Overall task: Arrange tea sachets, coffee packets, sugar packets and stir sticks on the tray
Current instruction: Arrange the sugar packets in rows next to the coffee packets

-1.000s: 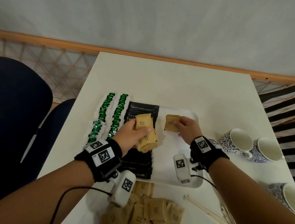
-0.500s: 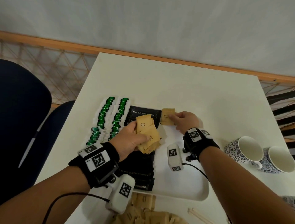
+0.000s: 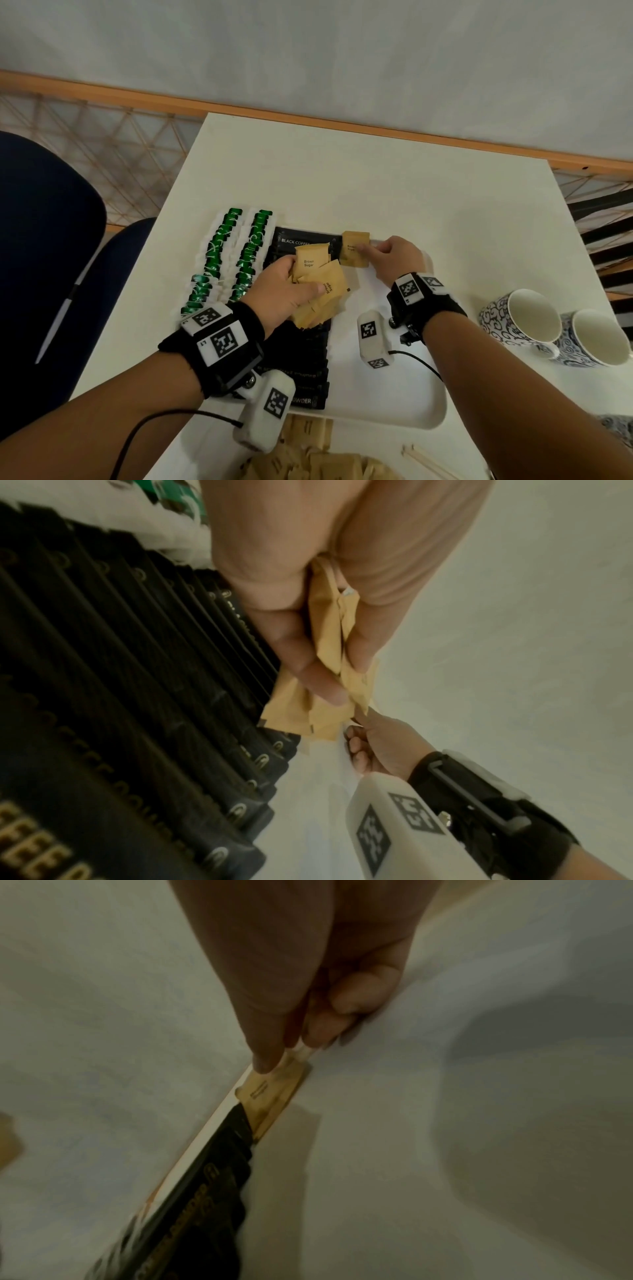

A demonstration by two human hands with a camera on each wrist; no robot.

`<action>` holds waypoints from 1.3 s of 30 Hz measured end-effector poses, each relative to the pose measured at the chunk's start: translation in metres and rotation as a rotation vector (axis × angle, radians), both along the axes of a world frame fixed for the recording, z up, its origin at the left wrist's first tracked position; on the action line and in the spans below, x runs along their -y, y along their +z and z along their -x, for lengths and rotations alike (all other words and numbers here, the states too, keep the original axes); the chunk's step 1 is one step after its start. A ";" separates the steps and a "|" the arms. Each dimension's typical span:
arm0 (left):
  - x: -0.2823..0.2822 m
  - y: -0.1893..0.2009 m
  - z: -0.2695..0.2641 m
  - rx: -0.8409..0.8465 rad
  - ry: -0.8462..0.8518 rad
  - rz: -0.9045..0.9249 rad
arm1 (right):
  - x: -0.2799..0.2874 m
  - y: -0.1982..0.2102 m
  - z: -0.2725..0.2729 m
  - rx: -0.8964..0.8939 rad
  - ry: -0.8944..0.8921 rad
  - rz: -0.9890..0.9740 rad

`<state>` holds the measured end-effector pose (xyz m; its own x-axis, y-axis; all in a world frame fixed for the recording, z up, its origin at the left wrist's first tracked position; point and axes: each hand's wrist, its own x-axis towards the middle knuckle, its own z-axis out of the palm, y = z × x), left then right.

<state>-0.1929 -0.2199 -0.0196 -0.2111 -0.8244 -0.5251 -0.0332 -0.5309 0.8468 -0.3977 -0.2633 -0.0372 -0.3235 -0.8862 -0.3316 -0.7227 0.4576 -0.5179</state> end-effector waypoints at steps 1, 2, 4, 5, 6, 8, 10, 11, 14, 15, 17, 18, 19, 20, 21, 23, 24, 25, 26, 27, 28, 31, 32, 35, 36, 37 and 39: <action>0.000 0.000 0.000 -0.006 0.002 0.002 | -0.002 0.000 0.001 0.032 -0.016 0.015; 0.000 0.001 0.001 -0.009 0.003 0.004 | -0.005 -0.001 0.001 0.077 -0.036 0.043; -0.001 0.002 0.003 -0.011 0.003 0.009 | -0.014 0.000 -0.001 0.229 -0.079 0.126; -0.002 0.003 0.004 -0.014 0.005 0.009 | -0.019 0.001 -0.003 0.329 -0.087 0.161; -0.002 0.003 0.006 -0.019 0.010 0.007 | -0.024 0.003 -0.006 0.422 -0.074 0.172; -0.004 0.003 0.009 -0.023 0.014 0.007 | -0.035 0.007 -0.012 0.576 0.002 0.136; -0.005 0.003 0.012 -0.021 0.016 0.013 | -0.043 0.011 -0.016 0.685 0.075 0.087; -0.006 0.002 0.013 -0.020 0.018 0.014 | -0.045 0.013 -0.016 0.725 0.090 0.078; -0.007 0.001 0.015 -0.017 0.030 0.021 | -0.048 0.018 -0.014 0.811 0.044 0.101; -0.007 0.002 0.015 -0.018 0.034 0.022 | -0.048 0.019 -0.013 0.832 0.020 0.103; -0.006 0.002 0.015 -0.014 0.049 0.027 | -0.050 0.021 -0.012 0.845 0.025 0.082; -0.006 0.002 0.014 -0.009 0.059 0.034 | -0.050 0.021 -0.011 0.825 0.057 0.061; -0.005 0.003 0.014 -0.002 0.066 0.044 | -0.052 0.021 -0.011 0.791 0.101 0.037; -0.004 0.003 0.014 0.005 0.073 0.053 | -0.053 0.021 -0.011 0.754 0.146 0.013; -0.004 0.004 0.014 0.009 0.080 0.056 | -0.054 0.021 -0.011 0.725 0.183 -0.007; -0.004 0.003 0.012 0.017 0.091 0.061 | -0.055 0.022 -0.009 0.673 0.220 -0.030; -0.004 0.003 0.012 0.029 0.094 0.067 | -0.055 0.022 -0.008 0.646 0.220 -0.027; -0.004 0.002 0.010 0.041 0.098 0.072 | -0.054 0.021 -0.006 0.621 0.203 -0.013; -0.004 0.002 0.009 0.050 0.107 0.071 | -0.053 0.019 -0.003 0.596 0.170 0.010; -0.003 0.002 0.008 0.053 0.118 0.065 | -0.051 0.016 0.001 0.573 0.122 0.034; -0.003 0.002 0.006 0.055 0.128 0.055 | -0.048 0.013 0.004 0.557 0.059 0.057; -0.002 0.001 0.005 0.057 0.134 0.039 | -0.040 0.005 0.012 0.597 -0.153 0.111; -0.001 0.001 0.004 0.057 0.132 0.039 | -0.037 0.003 0.013 0.608 -0.187 0.111; -0.001 0.001 0.005 0.041 0.124 0.026 | -0.030 -0.002 0.010 0.601 -0.185 0.059; -0.001 0.001 0.005 0.034 0.119 0.021 | -0.028 -0.004 0.007 0.595 -0.178 0.039; -0.001 0.001 0.006 0.029 0.114 0.019 | -0.026 -0.005 0.005 0.588 -0.173 0.021; -0.001 0.000 0.006 0.030 0.105 0.022 | -0.024 -0.005 0.002 0.563 -0.161 -0.001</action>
